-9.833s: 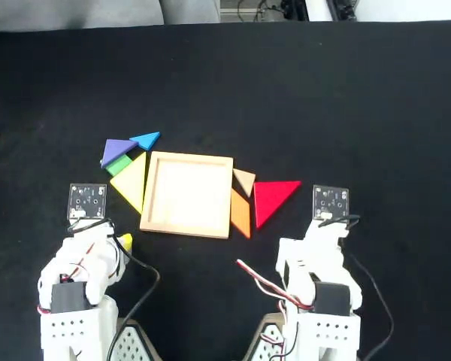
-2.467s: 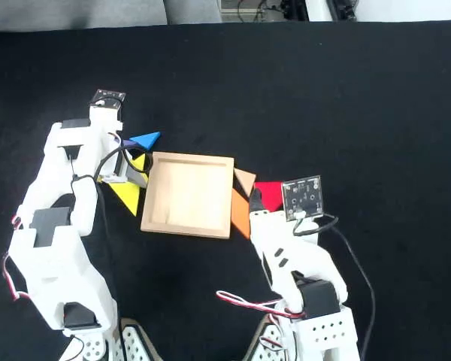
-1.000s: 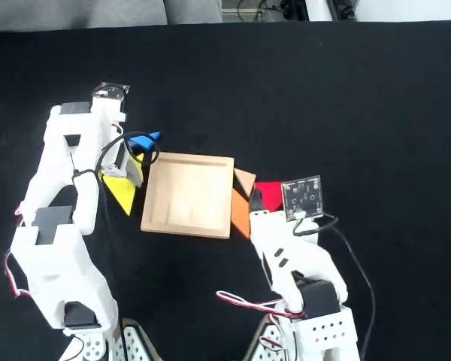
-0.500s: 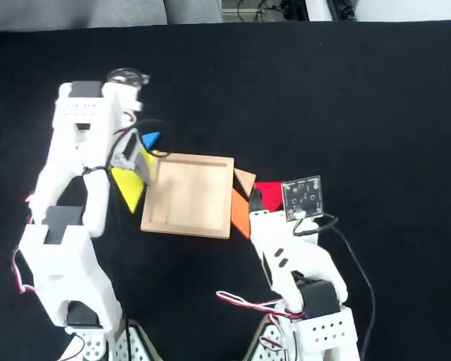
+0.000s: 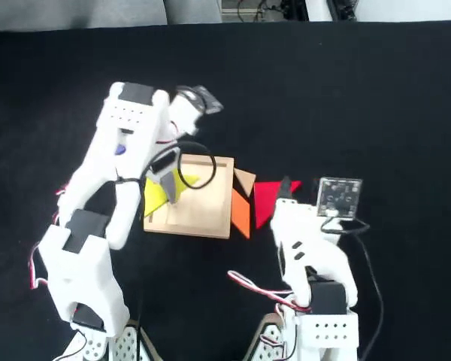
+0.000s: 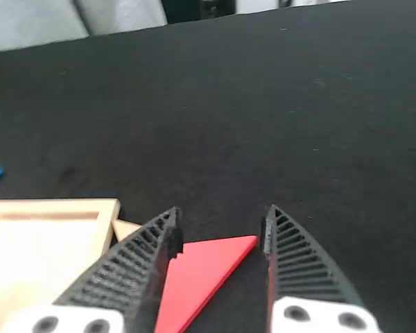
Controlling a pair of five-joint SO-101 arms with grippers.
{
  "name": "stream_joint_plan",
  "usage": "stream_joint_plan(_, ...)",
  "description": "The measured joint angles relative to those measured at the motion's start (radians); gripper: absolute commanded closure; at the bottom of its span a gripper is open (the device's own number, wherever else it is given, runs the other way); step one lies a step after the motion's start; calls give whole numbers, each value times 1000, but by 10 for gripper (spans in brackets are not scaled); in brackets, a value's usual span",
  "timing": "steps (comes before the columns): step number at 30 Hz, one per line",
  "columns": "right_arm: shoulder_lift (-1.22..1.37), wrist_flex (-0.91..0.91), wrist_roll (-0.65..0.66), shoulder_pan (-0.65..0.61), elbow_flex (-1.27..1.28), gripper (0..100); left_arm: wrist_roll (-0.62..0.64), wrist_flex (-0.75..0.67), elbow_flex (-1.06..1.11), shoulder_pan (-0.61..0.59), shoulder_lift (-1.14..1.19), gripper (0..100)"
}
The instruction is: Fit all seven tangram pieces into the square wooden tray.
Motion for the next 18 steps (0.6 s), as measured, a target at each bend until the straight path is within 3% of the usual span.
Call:
stream_joint_plan(12, 0, -25, -54, 87, 0, 804, -445, -163, 121, 66, 29, 786)
stream_joint_plan(18, 0, -25, -54, 87, 0, 804, -526, -189, 123, 123, 29, 786)
